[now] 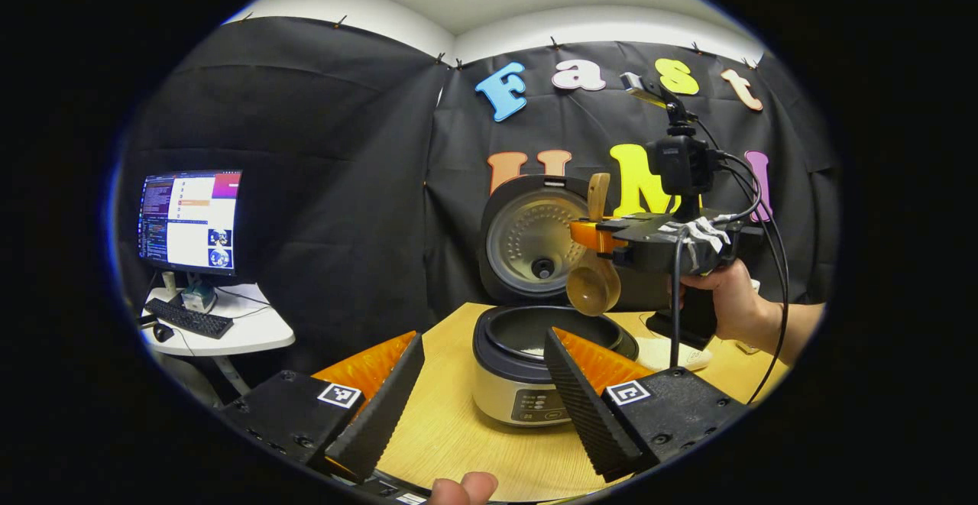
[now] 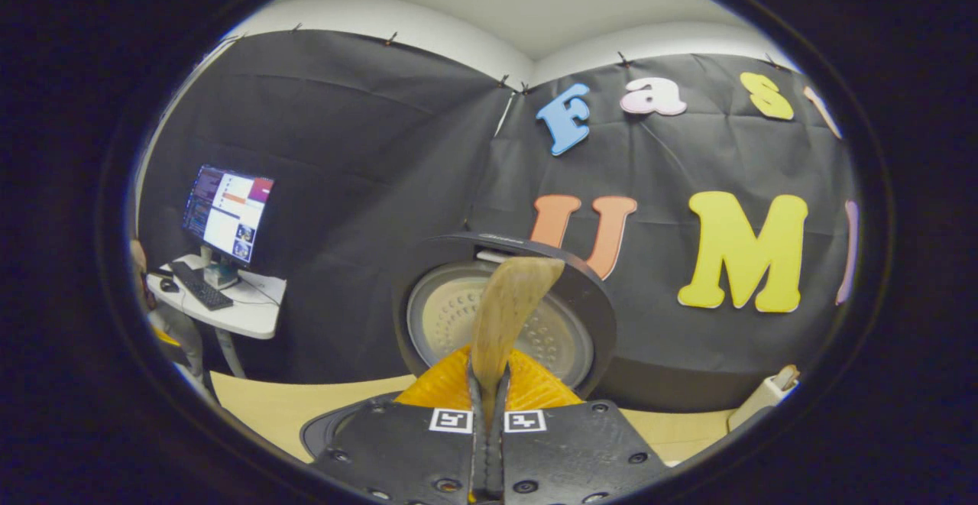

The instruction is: Close the left gripper, press the button to open the rice cooker; take a wooden spoon from the chopstick holder with the right hand, scoop a spoonful of rice and pour it into the rice cooker, then put the wooden spoon back into the chopstick holder.

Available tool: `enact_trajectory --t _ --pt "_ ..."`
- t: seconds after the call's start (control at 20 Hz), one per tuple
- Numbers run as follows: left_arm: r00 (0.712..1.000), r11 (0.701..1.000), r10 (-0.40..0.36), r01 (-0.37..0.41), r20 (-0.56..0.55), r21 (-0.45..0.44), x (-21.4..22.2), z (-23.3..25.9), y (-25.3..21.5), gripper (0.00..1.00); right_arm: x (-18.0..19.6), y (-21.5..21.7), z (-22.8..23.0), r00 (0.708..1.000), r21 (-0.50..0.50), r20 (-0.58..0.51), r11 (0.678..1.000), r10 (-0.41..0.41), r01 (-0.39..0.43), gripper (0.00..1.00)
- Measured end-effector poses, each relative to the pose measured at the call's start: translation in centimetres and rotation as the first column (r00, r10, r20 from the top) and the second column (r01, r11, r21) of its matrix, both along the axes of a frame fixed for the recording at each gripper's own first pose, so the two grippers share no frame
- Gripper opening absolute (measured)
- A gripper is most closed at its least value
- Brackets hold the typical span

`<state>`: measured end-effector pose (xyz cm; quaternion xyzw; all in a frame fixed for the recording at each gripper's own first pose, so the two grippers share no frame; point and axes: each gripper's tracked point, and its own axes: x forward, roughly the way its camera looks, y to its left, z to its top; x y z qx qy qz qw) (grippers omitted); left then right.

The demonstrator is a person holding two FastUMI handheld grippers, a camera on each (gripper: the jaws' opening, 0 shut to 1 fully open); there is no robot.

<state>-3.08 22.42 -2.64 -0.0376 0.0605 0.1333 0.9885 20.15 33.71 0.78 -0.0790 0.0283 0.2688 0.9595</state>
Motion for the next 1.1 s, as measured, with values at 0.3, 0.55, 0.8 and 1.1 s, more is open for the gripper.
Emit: enact_trajectory --t 0.3,0.55,0.8,1.1 --pt "1.000 1.000 -0.022 0.022 0.012 0.008 0.6 0.5 -1.8 1.00 -0.6 -5.7 2.7 0.991 0.219 -0.126 0.974 -0.035 0.062 0.00" --pt "0.998 0.997 -0.062 0.062 0.015 0.035 1.7 0.8 -5.2 1.00 -1.7 -13.6 4.8 0.985 0.304 -0.144 0.943 -0.097 0.138 0.00" --pt "0.992 0.991 -0.123 0.123 0.014 0.050 2.7 0.6 -9.2 1.00 -2.9 -25.6 4.6 0.957 0.343 -0.177 0.897 -0.230 0.279 0.00" --pt "0.990 0.989 -0.140 0.139 0.012 0.054 3.3 0.1 -11.6 1.00 -3.5 -43.5 4.8 0.858 0.407 -0.222 0.756 -0.462 0.513 0.00"
